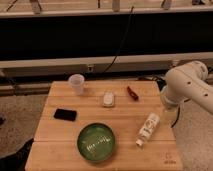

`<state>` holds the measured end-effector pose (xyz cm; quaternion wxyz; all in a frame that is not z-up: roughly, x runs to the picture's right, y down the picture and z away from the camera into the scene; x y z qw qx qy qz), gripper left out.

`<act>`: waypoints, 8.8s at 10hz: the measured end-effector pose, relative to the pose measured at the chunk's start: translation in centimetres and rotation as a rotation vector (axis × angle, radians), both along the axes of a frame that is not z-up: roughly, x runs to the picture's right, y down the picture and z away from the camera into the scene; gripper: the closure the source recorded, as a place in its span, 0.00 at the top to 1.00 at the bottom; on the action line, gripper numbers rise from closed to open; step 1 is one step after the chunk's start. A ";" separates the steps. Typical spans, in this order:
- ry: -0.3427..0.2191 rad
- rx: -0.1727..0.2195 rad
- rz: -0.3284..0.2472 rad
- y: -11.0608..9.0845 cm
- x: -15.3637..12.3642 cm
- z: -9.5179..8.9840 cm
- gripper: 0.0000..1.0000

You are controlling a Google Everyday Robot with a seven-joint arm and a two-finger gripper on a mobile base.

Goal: Push the ceramic bowl across the table

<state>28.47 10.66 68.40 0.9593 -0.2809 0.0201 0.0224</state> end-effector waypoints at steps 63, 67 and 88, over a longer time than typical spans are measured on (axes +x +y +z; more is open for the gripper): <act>-0.151 -0.089 -0.250 15.3 -15.7 9.1 0.00; -0.195 -0.099 -0.297 16.2 -18.1 10.0 0.00; -0.346 -0.126 -0.461 18.0 -27.2 10.4 0.00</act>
